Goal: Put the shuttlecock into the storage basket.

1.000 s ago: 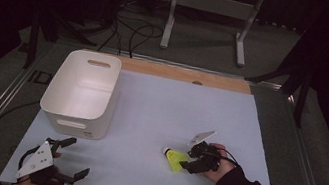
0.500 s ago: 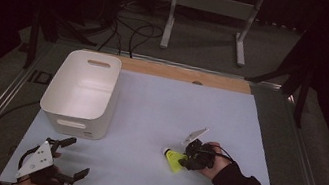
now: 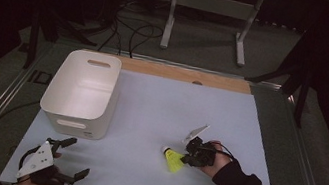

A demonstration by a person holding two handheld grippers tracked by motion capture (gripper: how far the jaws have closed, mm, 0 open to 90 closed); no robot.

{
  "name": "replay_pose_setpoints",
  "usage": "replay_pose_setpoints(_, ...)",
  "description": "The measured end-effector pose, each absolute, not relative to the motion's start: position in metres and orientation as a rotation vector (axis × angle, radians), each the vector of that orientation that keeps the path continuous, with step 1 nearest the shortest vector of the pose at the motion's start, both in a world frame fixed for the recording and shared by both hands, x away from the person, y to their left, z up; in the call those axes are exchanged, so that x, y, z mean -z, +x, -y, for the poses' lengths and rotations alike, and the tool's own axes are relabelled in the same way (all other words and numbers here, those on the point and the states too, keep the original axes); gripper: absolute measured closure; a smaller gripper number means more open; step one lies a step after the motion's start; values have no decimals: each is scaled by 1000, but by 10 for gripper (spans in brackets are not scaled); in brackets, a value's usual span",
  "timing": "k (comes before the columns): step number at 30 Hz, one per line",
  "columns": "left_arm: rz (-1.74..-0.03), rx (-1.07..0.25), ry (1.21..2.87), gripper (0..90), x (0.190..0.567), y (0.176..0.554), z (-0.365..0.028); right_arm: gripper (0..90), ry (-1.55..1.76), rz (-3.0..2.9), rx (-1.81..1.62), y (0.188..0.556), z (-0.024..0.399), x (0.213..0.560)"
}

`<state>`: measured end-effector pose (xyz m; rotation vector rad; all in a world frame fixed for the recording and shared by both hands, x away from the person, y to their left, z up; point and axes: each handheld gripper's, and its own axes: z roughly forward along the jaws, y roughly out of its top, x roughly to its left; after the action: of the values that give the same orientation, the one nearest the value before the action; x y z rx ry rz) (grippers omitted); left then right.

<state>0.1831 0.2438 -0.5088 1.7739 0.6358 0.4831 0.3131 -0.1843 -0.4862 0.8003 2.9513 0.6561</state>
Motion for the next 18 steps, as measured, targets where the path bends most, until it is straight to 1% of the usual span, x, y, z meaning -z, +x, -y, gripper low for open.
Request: replay_pose_setpoints(18, -634, -478, 1783, 0, 509, 184, -243, 900, 658, -2992, -611, 312, 181, 469)
